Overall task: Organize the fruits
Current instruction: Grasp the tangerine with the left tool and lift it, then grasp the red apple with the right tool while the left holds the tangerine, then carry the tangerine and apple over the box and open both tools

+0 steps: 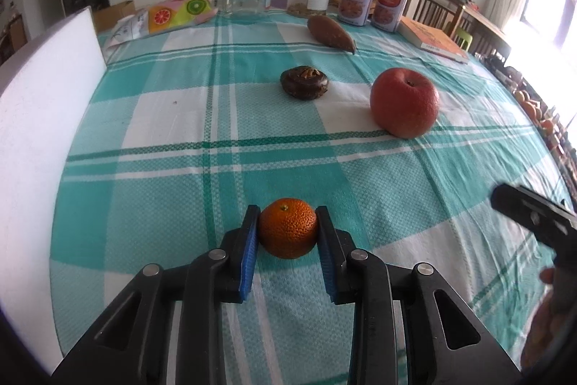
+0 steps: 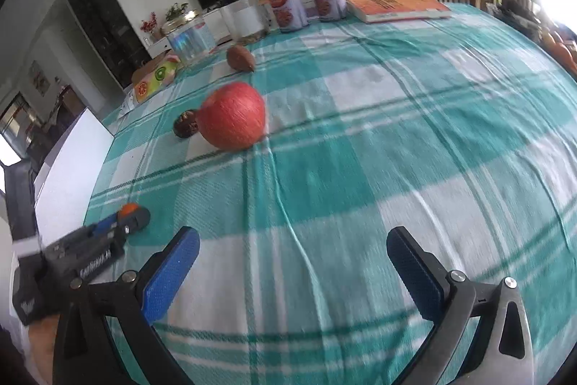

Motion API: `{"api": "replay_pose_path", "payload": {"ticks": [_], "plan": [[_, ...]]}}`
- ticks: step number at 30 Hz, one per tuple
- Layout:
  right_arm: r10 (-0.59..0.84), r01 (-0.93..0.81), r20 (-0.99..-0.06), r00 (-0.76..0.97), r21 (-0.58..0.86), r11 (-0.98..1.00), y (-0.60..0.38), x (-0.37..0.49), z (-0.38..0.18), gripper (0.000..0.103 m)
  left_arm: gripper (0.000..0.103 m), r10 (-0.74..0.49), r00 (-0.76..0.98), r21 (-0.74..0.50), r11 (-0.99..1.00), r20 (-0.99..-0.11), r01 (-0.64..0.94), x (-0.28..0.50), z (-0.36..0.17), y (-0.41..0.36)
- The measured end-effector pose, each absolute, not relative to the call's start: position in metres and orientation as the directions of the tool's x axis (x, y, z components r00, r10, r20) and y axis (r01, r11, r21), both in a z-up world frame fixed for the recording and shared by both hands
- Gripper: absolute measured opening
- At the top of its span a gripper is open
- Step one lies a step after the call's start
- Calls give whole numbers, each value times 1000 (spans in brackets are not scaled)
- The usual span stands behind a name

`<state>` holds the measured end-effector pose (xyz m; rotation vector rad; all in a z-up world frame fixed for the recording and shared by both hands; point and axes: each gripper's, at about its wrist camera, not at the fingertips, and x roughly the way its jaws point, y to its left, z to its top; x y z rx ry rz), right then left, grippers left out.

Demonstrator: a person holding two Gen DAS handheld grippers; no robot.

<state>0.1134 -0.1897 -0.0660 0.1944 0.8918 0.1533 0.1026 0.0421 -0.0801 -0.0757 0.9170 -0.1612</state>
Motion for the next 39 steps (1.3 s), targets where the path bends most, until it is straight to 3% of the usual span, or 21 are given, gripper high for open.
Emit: {"api": "replay_pose_path", "payload": {"ticks": [7, 8, 9, 15, 19, 26, 31, 36, 39], "plan": [[171, -191, -825, 539, 79, 978, -131, 213, -76, 100, 31, -277, 547, -247, 960, -790, 129, 56, -58, 65], [159, -200, -833, 530, 60, 978, -127, 218, -79, 76, 31, -285, 540, -255, 958, -792, 132, 51, -56, 69], [135, -195, -842, 522, 36, 980, -125, 221, -80, 68, 31, -295, 536, -265, 955, -791, 135, 44, -53, 73], [231, -160, -816, 530, 172, 972, -143, 188, -72, 67, 31, -345, 513, -301, 938, -786, 170, 11, -47, 85], [368, -209, -784, 499, 303, 930, -142, 144, -63, 67, 31, -404, 486, -363, 914, -775, 181, -9, -39, 91], [570, -362, -705, 422, 446, 819, -81, 97, -29, 67, 31, -478, 552, -447, 871, -683, 202, -34, 26, 132], [693, -524, -624, 361, 480, 704, -3, 73, 19, 67, 31, -277, 709, -358, 933, -649, 38, -45, 65, 215], [731, -671, -628, 267, 424, 609, 88, 46, 38, 67, 31, -7, 667, -199, 957, -745, -212, -37, 40, 294], [700, -738, -673, 238, 344, 581, 138, 27, 33, 67, 31, 90, 596, -112, 949, -798, -294, -32, 15, 321]]}}
